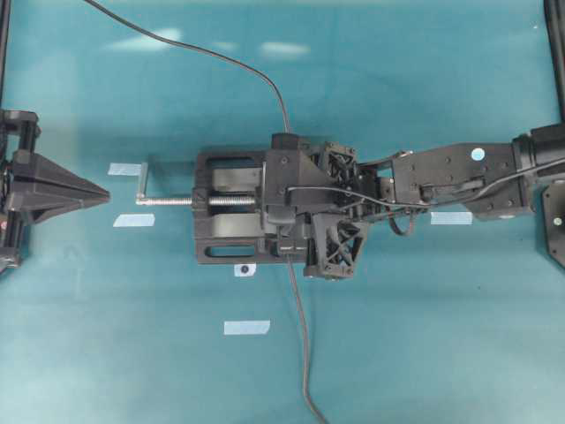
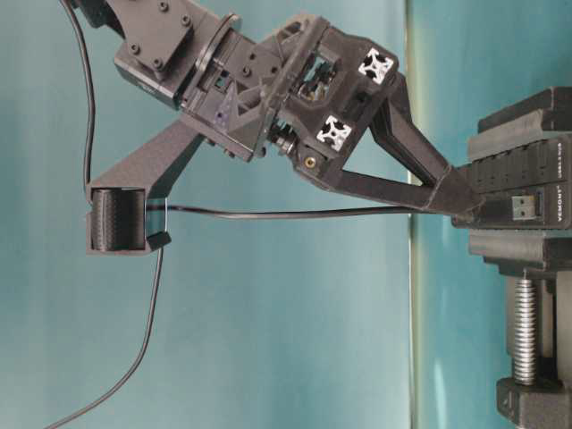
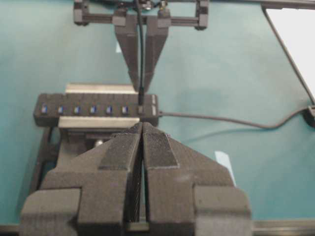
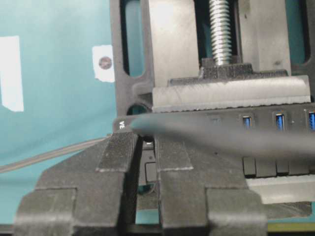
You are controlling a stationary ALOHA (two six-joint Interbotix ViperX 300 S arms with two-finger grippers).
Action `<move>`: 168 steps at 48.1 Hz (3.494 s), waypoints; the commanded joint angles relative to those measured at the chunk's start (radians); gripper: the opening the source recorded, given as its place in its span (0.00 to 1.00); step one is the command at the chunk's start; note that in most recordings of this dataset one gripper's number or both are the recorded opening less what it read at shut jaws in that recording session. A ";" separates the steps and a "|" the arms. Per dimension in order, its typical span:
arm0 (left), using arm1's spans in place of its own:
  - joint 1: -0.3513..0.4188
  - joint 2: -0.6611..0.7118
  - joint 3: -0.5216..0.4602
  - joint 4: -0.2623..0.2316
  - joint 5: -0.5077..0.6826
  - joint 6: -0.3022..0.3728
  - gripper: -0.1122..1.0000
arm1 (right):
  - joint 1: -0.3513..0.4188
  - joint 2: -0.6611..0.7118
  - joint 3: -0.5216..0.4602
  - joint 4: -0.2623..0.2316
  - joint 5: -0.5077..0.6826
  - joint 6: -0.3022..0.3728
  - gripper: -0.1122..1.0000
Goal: Insert the USB into the front port of the fixed hub.
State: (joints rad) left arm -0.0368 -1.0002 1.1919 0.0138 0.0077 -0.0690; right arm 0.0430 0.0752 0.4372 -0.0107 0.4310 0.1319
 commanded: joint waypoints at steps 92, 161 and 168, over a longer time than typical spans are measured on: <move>-0.002 0.003 -0.008 0.002 -0.005 -0.003 0.10 | -0.003 -0.012 -0.071 -0.012 0.087 0.005 0.18; -0.002 0.002 -0.003 0.003 -0.005 -0.005 0.10 | 0.011 0.020 -0.078 -0.014 0.115 0.008 0.18; -0.002 0.003 0.000 0.002 -0.005 -0.005 0.10 | 0.011 0.023 -0.078 -0.014 0.117 0.008 0.18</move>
State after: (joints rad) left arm -0.0368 -1.0032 1.2011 0.0138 0.0077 -0.0721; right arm 0.0476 0.1089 0.3743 -0.0261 0.5476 0.1319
